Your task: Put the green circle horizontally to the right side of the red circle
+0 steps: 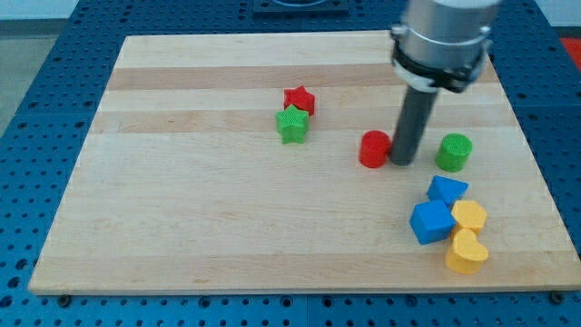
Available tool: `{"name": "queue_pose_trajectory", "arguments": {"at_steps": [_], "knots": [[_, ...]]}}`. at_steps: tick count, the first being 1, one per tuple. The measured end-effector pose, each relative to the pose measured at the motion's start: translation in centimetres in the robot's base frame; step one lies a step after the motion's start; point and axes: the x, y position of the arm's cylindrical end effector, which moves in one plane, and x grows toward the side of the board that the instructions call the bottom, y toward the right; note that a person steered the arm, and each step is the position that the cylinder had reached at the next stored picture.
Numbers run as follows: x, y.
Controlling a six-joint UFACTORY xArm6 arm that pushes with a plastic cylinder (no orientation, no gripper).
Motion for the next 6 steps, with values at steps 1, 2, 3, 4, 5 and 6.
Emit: {"name": "queue_pose_trajectory", "arguments": {"at_steps": [1,2,3,4,5,6], "knots": [[-1.9,-4.1],[-2.2,-8.0],[-2.2,-7.8],[-4.6,-1.6],[-4.6,6.6],[-2.6,14.1]]}}
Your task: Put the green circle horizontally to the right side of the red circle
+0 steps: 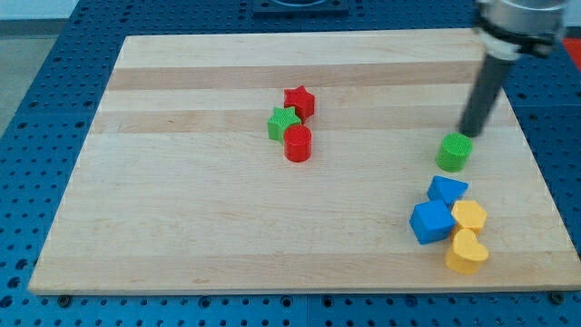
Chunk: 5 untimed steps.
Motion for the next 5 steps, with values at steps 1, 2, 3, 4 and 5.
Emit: {"name": "queue_pose_trajectory", "arguments": {"at_steps": [1,2,3,4,5], "knots": [[4.2,0.1],[4.1,-3.0],[2.4,-7.8],[2.2,-13.0],[3.8,-14.1]]}}
